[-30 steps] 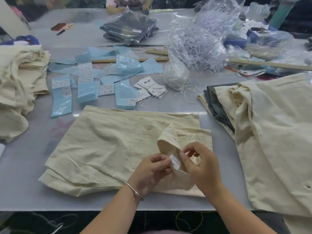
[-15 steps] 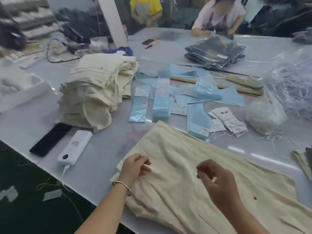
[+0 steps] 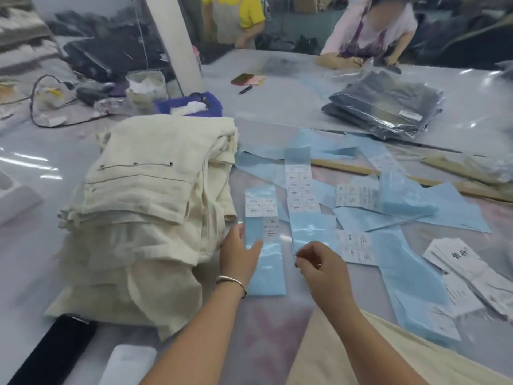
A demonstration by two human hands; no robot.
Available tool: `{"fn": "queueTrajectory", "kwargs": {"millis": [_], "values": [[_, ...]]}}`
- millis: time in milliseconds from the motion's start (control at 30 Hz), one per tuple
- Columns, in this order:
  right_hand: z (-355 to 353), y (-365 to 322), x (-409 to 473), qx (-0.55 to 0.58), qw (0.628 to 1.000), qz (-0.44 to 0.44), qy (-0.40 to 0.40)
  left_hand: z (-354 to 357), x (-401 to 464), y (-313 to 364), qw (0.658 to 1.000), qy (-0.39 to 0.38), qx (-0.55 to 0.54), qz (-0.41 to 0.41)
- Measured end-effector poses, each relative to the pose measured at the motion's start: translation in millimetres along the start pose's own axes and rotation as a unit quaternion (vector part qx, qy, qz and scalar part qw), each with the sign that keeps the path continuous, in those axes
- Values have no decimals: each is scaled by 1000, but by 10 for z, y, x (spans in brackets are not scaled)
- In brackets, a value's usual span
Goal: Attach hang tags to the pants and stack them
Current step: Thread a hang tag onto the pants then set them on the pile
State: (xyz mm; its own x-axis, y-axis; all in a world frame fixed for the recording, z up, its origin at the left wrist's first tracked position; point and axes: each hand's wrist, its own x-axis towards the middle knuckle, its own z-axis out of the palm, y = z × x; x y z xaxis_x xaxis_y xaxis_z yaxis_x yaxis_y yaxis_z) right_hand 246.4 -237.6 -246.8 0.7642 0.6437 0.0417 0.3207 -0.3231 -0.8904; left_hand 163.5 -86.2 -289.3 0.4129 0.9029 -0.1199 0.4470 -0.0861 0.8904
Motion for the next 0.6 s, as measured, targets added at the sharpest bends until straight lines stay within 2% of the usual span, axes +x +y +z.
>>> {"fn": "queueTrajectory", "kwargs": {"millis": [67, 167, 267, 367, 467, 600], "values": [[197, 47, 214, -6, 999, 30, -13, 119, 263, 38, 1000, -9, 20, 7], [452, 99, 532, -19, 997, 69, -41, 215, 494, 48, 997, 30, 68, 3], [630, 106, 822, -37, 993, 101, -52, 230, 608, 36, 998, 27, 59, -4], [726, 107, 1019, -45, 988, 140, -47, 200, 665, 20, 998, -27, -64, -4], [739, 100, 1096, -48, 989, 141, 5, 134, 690, 7, 981, -69, -182, 1], [683, 62, 1062, 40, 990, 122, 61, 100, 650, -17, 969, -67, -239, -1]]}}
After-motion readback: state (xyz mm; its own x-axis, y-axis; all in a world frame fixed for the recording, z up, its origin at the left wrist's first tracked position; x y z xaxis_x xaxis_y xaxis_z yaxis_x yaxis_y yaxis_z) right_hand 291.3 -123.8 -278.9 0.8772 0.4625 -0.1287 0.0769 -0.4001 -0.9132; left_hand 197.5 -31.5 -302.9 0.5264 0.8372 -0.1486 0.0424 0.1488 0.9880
